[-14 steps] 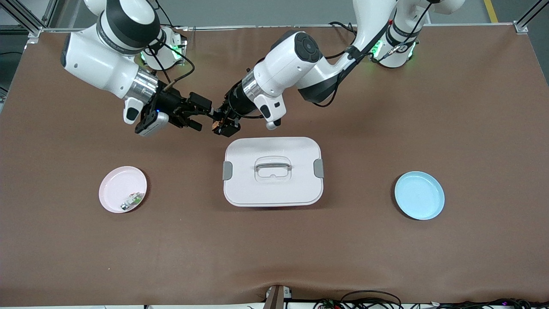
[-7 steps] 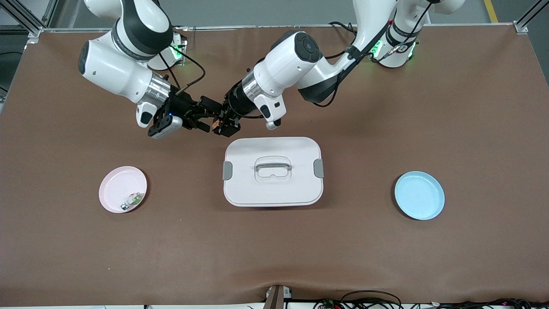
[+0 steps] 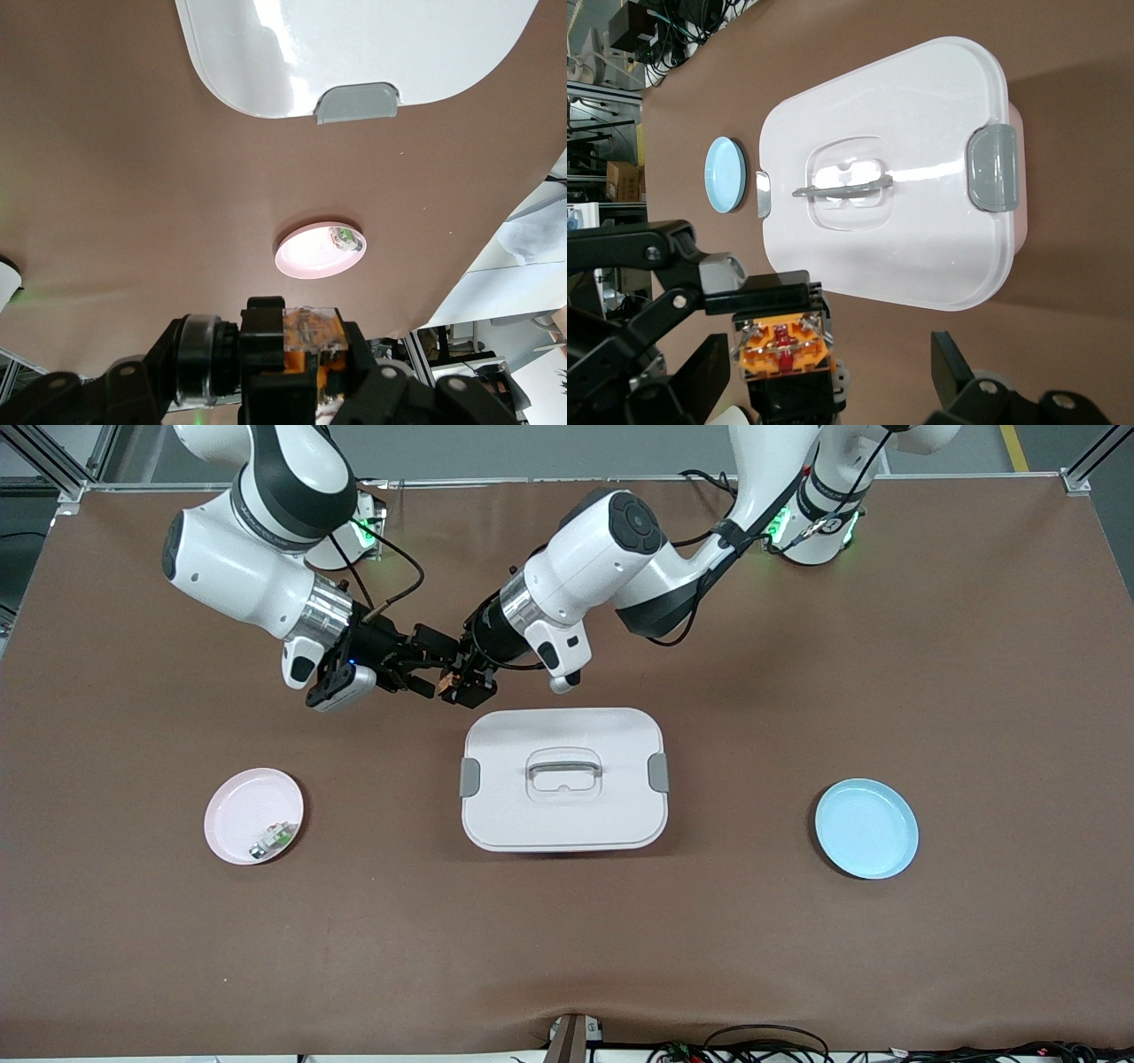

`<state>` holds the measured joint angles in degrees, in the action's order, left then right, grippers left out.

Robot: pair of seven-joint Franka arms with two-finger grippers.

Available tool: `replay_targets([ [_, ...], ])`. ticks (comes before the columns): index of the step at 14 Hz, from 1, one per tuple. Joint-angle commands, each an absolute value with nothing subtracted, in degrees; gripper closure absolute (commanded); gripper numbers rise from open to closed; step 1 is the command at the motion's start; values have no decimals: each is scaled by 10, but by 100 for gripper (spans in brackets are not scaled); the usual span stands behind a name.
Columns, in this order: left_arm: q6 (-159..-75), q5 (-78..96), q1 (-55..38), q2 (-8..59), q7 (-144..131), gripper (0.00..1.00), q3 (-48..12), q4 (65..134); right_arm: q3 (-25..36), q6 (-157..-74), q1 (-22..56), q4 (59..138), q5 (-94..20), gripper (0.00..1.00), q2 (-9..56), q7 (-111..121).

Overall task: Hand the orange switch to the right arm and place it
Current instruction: 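Close the right gripper on the switch beside the left gripper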

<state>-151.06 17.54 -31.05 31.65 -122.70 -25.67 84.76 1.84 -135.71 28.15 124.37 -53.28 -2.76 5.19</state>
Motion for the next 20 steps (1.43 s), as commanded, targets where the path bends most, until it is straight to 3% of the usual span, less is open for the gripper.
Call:
replay_targets([
  [1,-1514,162,-317,312,-1245,78,-250,846,23,-1352,287,1246,-553,3,-33,53],
  [3,-1513,162,-317,312,-1245,78,-250,846,23,-1352,288,1245,-552,23,-33,53],
  [9,-1511,149,-314,311,-1245,77,-248,847,23,-1352,289,1245,-552,66,-33,61],
  [11,-1511,149,-315,311,-1245,74,-248,847,23,-1351,289,1245,-552,95,-33,61],
  [12,-1511,149,-316,311,-1245,74,-248,846,23,-1351,293,1244,-552,100,-33,56],
  [16,-1511,142,-313,311,-1245,63,-248,847,23,-1351,293,1243,-552,100,-32,52],
  [20,-1511,141,-311,310,-1243,31,-248,846,24,-1340,293,1224,-552,100,-29,28],
])
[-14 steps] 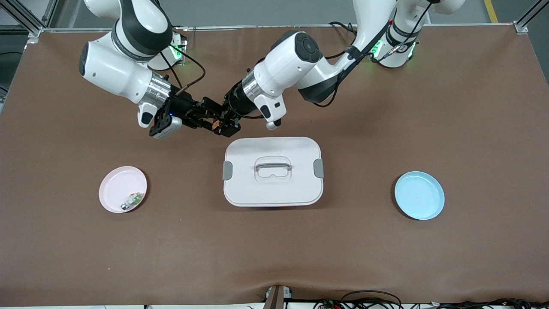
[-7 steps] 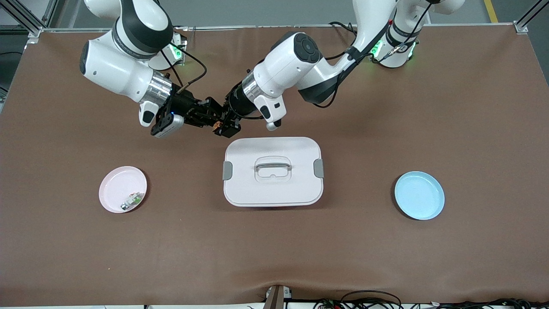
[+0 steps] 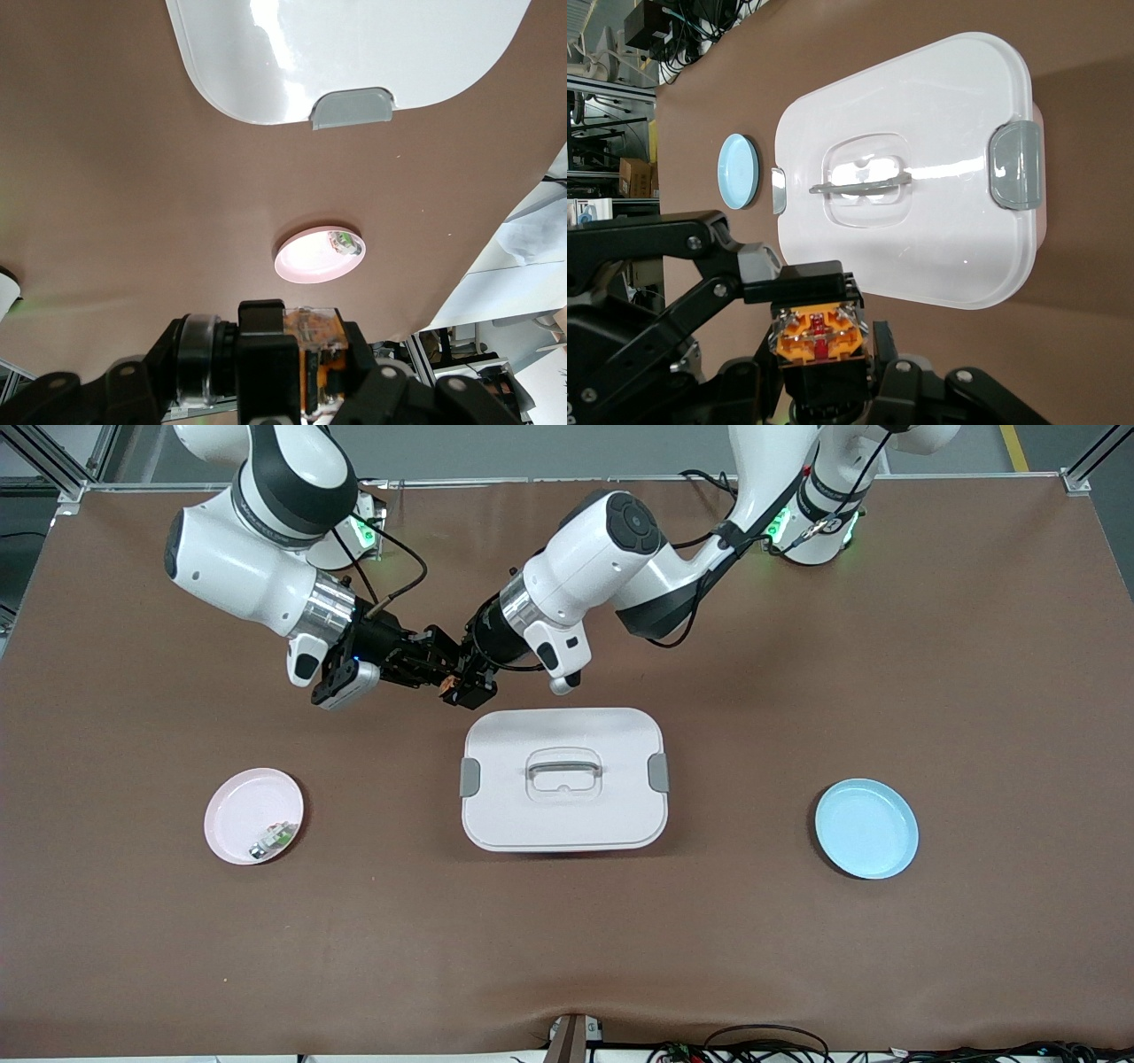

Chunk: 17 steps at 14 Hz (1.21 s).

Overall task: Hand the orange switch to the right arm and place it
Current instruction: 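Close the right gripper on the switch beside the left gripper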

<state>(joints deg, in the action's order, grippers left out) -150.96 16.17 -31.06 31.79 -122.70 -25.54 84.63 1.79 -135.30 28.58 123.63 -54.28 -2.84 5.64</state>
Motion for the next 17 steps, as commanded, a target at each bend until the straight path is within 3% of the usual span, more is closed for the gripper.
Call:
replay_targets([
  [1,-1511,140,-310,309,-1242,14,-248,846,24,-1322,292,1216,-550,100,-26,19],
  [3,-1511,141,-310,308,-1242,10,-248,845,25,-1311,288,1210,-548,100,-24,16],
  [4,-1511,141,-310,307,-1242,0,-248,846,25,-1311,287,1209,-548,100,-24,17],
  [13,-1510,141,-300,290,-1241,0,-249,850,25,-1300,284,1182,-465,100,-10,20],
  [17,-1510,141,-280,262,-1238,0,-249,887,25,-1274,275,1158,-427,100,1,22],
])
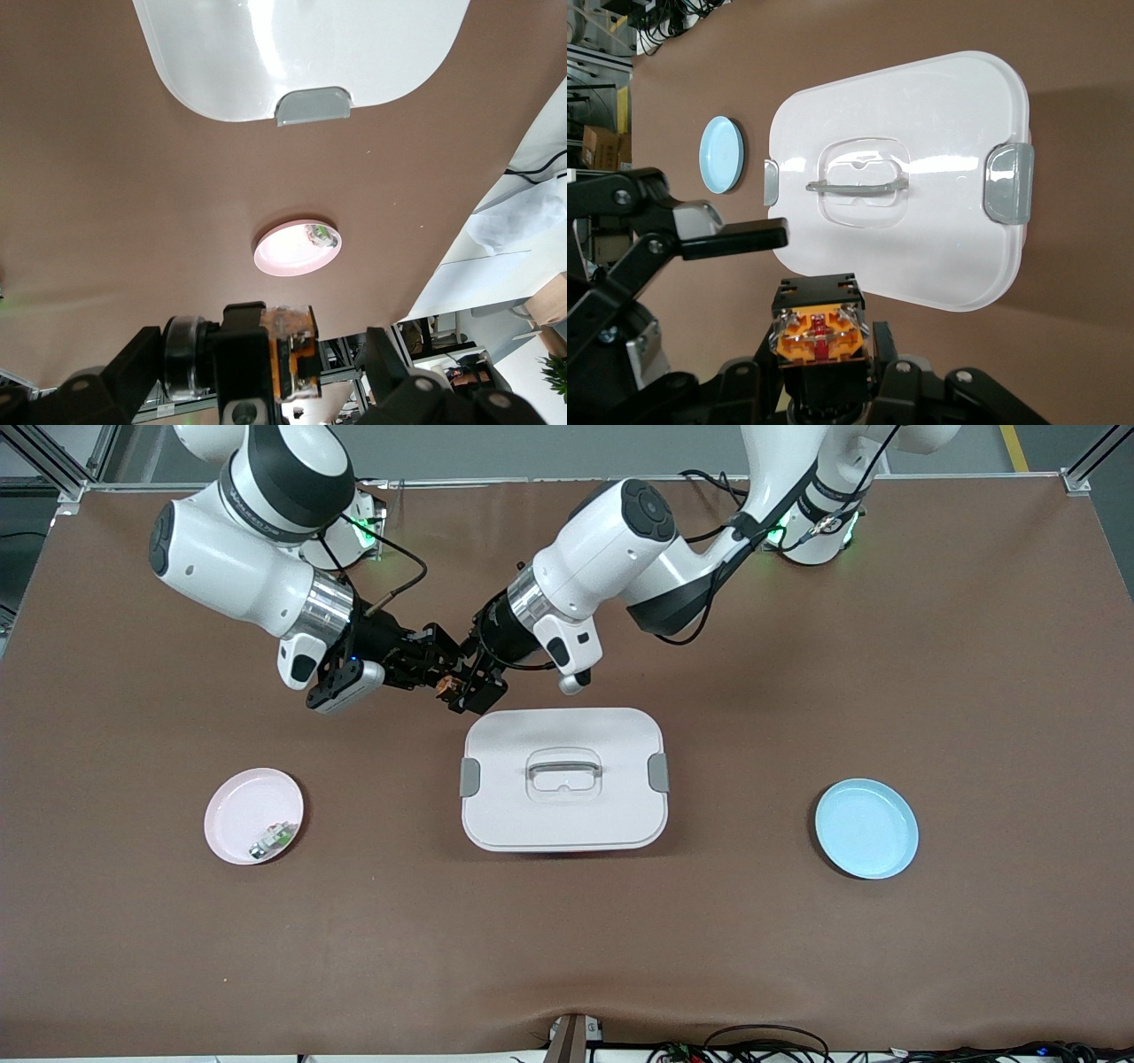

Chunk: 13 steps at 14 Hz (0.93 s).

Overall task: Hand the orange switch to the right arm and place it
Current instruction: 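Close the right gripper on the switch beside the left gripper, then open the left gripper and pull it back from the switch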

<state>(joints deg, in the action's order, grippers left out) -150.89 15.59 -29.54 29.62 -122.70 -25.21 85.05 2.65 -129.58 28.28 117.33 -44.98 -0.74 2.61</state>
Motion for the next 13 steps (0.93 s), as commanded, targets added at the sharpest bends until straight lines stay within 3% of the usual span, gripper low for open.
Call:
replay_targets([
  [1,-1510,140,-273,254,-1238,0,-249,896,26,-1274,275,1157,-418,100,3,22],
  [5,-1510,140,-243,232,-1214,0,-251,933,26,-1268,263,1153,-389,100,4,32],
  [9,-1509,134,-209,178,-1194,0,-249,1012,27,-1210,223,1140,-385,100,7,105],
  [13,-1509,-28,-176,152,-1179,0,-250,1067,27,-1173,193,1131,-329,100,5,145],
])
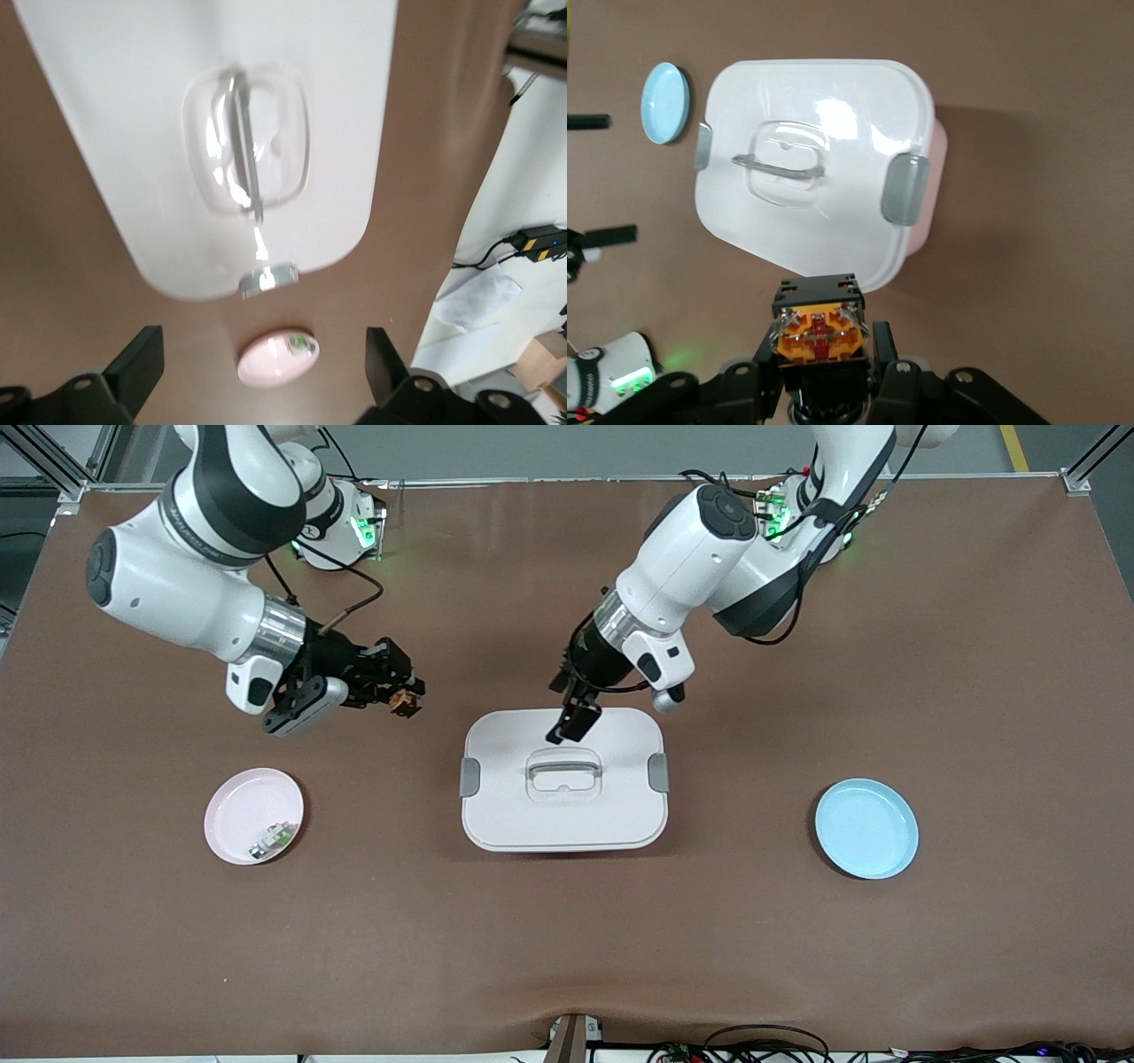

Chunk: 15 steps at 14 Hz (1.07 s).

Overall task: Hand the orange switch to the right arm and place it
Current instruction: 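Open the left gripper and pull it back from the switch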

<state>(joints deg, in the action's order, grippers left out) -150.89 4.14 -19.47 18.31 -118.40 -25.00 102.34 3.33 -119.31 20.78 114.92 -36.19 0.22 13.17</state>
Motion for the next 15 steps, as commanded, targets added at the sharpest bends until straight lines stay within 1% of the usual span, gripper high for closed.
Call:
replay_targets([
  [1,-1506,-79,-165,150,-1178,0,-250,1076,27,-1160,186,1126,-312,100,5,153],
  [3,-1496,-148,-142,138,-1172,0,-252,1092,27,-1131,171,1114,-294,100,5,183],
  [6,-1478,-157,-99,110,-1090,0,-253,1107,27,-1107,140,1097,-255,100,6,223],
  [9,-1392,-157,-64,86,-909,0,-253,1106,27,-1086,110,1081,-197,100,7,284],
  [11,-1358,-154,-28,73,-749,0,-255,1106,27,-1073,98,1076,-174,100,7,312],
  [13,-1307,-148,5,71,-618,0,-254,1082,27,-1064,84,1071,-154,100,7,356],
  [15,-1299,-149,24,75,-605,0,-252,1065,27,-1051,73,1064,-144,100,7,379],
])
